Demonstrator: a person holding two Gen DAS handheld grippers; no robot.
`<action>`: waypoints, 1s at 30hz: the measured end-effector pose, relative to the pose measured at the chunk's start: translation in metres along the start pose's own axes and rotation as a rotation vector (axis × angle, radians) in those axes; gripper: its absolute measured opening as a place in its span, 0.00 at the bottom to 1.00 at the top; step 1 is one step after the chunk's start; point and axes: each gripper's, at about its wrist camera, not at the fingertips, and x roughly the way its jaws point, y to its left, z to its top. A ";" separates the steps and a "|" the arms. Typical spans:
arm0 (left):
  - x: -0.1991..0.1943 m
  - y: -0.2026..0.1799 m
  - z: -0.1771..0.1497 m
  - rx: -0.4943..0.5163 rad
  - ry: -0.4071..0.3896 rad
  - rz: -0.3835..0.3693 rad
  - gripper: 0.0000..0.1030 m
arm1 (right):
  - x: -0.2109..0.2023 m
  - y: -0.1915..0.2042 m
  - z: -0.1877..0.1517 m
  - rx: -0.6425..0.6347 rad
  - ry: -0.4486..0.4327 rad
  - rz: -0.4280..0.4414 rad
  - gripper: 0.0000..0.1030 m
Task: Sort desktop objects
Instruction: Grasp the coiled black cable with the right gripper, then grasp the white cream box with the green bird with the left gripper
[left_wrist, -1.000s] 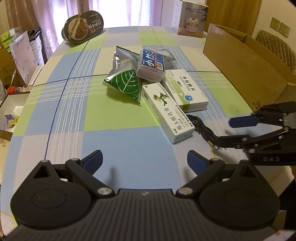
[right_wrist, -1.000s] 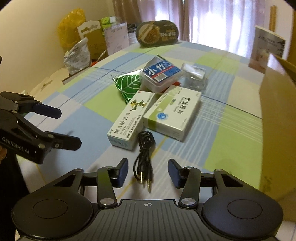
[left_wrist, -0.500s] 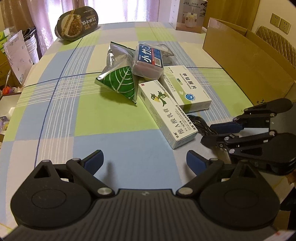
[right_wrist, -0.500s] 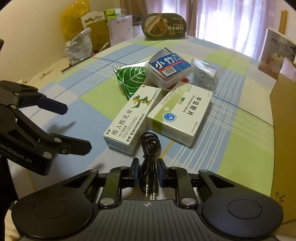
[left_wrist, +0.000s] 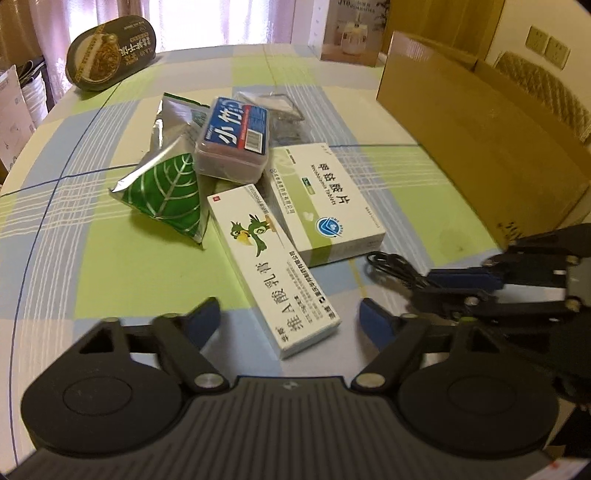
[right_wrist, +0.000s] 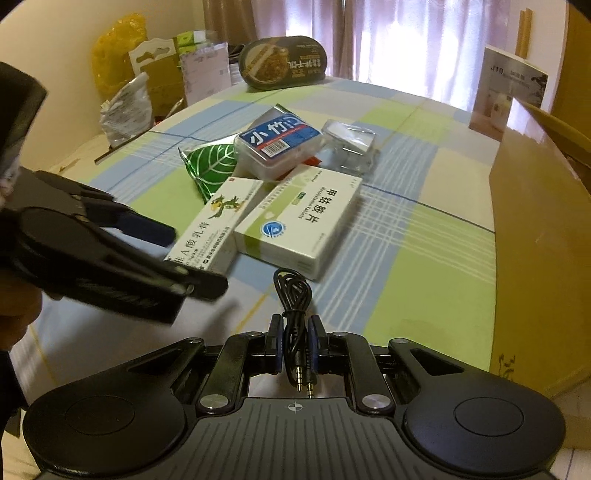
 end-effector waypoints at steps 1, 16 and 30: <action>0.002 -0.001 0.000 0.010 0.010 0.013 0.43 | -0.001 0.000 -0.001 0.000 0.001 -0.002 0.10; -0.048 0.019 -0.050 0.038 0.109 0.079 0.39 | -0.019 0.006 -0.016 0.028 0.000 0.005 0.10; -0.023 0.018 -0.023 0.030 0.056 0.079 0.49 | -0.009 0.005 -0.018 0.009 0.003 -0.006 0.11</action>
